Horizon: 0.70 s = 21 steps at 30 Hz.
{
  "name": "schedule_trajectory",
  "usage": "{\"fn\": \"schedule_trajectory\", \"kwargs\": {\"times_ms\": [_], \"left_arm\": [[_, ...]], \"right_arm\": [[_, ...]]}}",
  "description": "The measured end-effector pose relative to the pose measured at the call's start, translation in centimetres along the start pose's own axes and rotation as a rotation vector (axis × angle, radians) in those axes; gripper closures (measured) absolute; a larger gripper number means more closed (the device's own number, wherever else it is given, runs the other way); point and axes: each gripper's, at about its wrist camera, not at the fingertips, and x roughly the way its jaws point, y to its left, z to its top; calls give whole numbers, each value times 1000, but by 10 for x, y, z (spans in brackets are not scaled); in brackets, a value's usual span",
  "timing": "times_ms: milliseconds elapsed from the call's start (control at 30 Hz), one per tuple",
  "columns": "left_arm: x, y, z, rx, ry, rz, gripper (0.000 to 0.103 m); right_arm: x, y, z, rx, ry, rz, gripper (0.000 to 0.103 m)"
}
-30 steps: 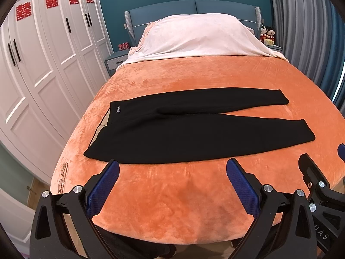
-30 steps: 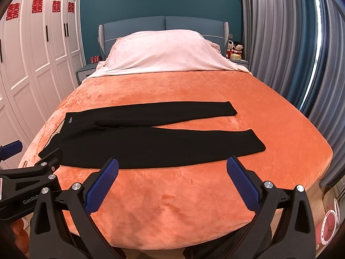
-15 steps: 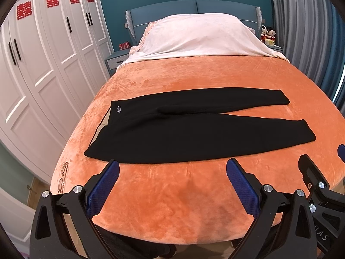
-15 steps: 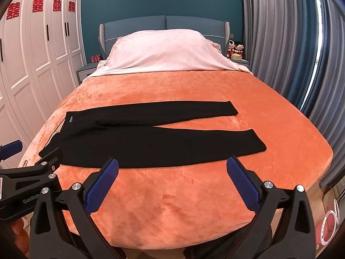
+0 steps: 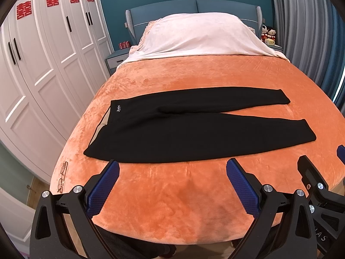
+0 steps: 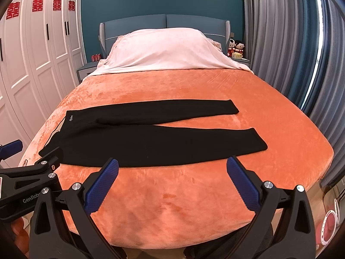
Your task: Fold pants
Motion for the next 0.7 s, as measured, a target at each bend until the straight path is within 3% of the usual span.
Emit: {"fn": "schedule_trajectory", "kwargs": {"times_ms": [433, 700], "left_arm": [[15, 8, -7, 9, 34, 10, 5], [75, 14, 2, -1, 134, 45, 5]], "right_arm": [[23, -5, -3, 11, 39, 13, 5], [94, -36, 2, 63, 137, 88, 5]]}}
